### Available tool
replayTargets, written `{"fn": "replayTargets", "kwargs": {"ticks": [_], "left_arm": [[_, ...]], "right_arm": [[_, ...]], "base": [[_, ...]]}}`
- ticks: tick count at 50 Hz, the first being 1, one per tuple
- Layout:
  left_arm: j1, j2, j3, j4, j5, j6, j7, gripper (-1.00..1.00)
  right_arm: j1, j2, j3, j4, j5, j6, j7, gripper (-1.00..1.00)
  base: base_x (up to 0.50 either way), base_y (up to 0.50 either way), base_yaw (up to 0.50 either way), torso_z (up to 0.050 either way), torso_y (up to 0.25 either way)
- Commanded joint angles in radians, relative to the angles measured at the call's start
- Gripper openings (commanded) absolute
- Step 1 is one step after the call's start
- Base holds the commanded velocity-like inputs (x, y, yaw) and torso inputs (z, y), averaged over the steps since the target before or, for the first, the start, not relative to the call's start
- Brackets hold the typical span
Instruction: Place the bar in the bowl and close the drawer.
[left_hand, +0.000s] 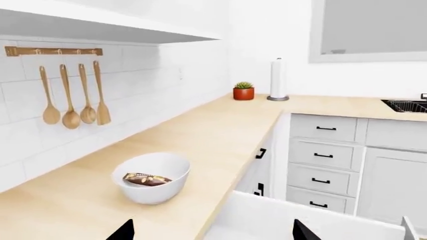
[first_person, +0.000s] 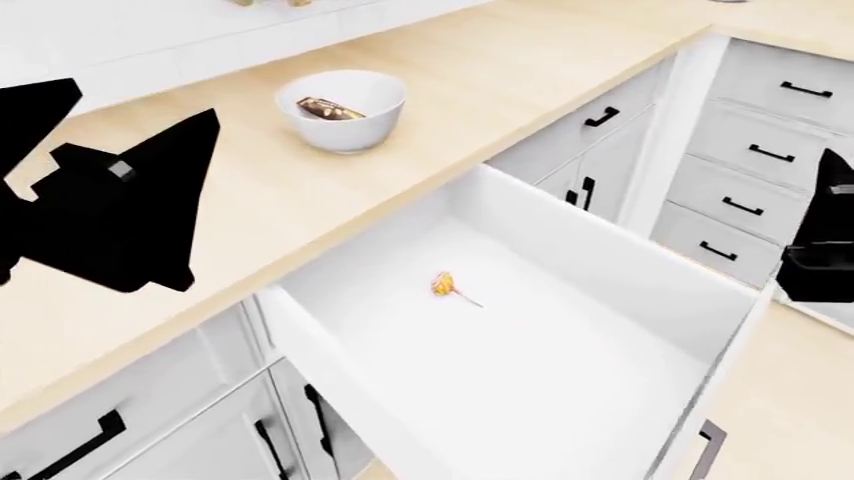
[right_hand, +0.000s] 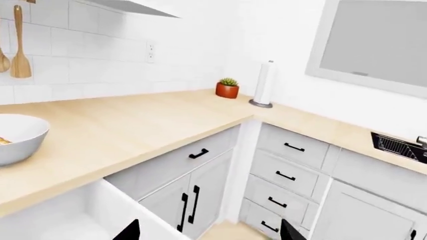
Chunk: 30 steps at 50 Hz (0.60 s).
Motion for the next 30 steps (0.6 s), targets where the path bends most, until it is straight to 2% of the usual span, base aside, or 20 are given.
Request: {"fn": "replayTargets", "kwargs": {"ticks": [1,10,20,30], "left_arm": [[0.013,-0.007,-0.006,0.009,-0.003,0.003,-0.002,1.00],[-0.041,0.006,0.017,0.001,-0.031,-0.006,-0.029,1.00],[-0.146,0.032,0.067,-0.035,-0.080,-0.034,-0.075,1.00],[-0.160,0.039,0.076,-0.037,-0.082,-0.038,-0.084,1.00]], "right_arm": [[-0.009,0.024,0.005,-0.014,-0.004,0.002,0.010,1.00],[0.013,0.034,0.037,-0.014,0.031,0.021,0.019,1.00],[0.026,0.018,0.062,0.025,0.086,0.067,0.037,1.00],[0.020,0.019,0.068,0.021,0.087,0.064,0.035,1.00]], "base": [[0.38,0.33,0.00,0.000,0.000],[0.32,0.27,0.00,0.000,0.000],[0.00,0.00,0.00,0.000,0.000],[0.30,-0.30,0.00,0.000,0.000]]}}
